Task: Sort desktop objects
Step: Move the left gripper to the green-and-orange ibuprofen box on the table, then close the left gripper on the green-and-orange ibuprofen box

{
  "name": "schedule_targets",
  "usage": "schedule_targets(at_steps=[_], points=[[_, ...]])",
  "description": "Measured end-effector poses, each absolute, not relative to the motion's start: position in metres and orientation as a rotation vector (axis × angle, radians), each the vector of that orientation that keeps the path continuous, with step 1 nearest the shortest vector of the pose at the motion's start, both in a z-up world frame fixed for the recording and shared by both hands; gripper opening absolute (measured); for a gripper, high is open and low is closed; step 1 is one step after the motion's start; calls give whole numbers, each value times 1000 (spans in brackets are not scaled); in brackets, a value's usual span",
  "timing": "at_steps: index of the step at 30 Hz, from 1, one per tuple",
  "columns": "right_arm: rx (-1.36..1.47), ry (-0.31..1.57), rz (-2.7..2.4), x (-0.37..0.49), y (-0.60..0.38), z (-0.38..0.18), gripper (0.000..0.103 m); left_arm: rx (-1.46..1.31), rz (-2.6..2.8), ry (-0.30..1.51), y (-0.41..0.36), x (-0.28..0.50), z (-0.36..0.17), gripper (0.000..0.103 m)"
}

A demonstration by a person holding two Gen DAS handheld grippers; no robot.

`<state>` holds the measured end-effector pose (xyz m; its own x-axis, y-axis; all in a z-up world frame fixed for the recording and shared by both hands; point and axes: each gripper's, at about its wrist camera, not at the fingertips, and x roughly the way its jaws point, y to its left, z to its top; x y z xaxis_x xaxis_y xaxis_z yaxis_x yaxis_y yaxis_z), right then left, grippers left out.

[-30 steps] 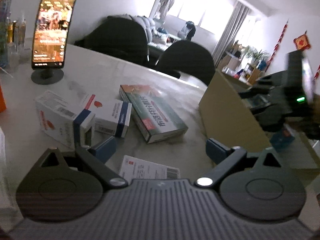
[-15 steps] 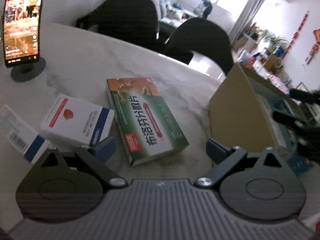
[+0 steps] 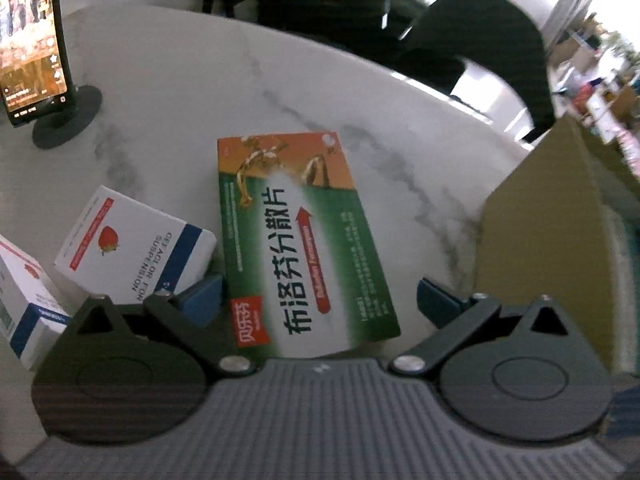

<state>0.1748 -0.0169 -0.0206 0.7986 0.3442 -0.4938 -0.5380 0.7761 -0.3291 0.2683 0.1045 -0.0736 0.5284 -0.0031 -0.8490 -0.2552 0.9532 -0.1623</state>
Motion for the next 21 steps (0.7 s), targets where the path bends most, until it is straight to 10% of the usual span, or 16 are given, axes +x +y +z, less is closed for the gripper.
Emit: schedule_targets(at_steps=[21], points=[[-432, 413, 491, 140, -30, 0, 72, -383, 133, 855, 126, 222, -72, 89]])
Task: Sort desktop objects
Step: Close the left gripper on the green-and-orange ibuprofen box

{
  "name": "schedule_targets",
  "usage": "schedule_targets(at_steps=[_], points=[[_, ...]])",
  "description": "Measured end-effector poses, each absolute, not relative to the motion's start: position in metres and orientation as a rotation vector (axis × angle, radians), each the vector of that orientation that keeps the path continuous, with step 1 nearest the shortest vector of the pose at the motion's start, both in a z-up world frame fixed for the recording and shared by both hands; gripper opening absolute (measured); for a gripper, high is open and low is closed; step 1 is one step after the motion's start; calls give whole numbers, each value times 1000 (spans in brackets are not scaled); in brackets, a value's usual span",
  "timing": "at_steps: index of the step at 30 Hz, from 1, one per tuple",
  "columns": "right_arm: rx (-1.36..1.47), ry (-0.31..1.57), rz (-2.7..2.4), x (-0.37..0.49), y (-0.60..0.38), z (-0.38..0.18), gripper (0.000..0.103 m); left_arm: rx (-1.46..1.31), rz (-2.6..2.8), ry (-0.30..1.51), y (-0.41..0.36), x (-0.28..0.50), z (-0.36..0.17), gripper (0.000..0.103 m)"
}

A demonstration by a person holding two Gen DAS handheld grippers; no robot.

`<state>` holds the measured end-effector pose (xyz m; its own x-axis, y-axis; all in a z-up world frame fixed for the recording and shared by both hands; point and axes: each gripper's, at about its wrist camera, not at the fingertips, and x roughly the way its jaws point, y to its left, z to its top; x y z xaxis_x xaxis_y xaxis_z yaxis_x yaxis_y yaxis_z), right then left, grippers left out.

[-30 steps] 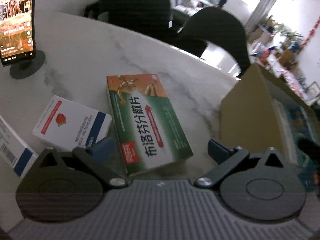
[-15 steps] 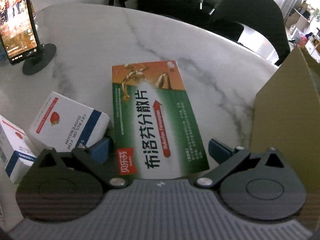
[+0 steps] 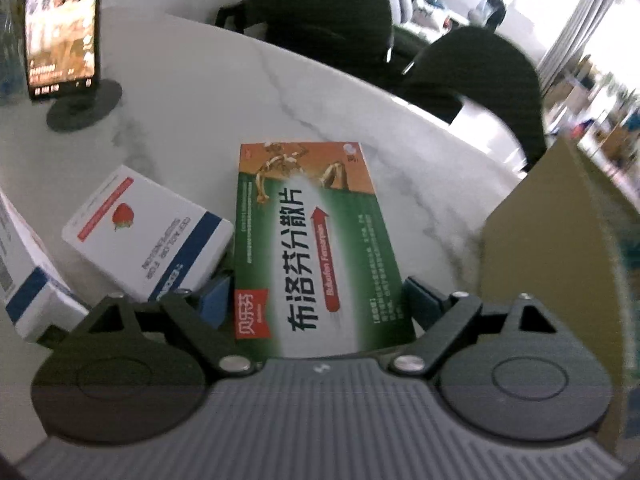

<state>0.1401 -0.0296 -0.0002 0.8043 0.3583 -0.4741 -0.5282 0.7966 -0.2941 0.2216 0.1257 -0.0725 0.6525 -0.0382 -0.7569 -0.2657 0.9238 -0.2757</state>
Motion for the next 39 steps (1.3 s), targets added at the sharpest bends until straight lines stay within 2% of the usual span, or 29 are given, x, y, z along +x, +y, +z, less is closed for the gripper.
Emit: schedule_targets(at_steps=[6, 17, 27, 39], points=[[-365, 448, 513, 129, -21, 14, 77, -411, 68, 776, 134, 196, -60, 88], [-136, 581, 566, 124, -5, 27, 77, -437, -17, 714, 148, 163, -53, 87], [72, 707, 576, 117, 10, 17, 77, -427, -73, 687, 159, 135, -56, 87], [215, 667, 629, 74, 21, 14, 80, -263, -95, 732, 153, 109, -66, 87]])
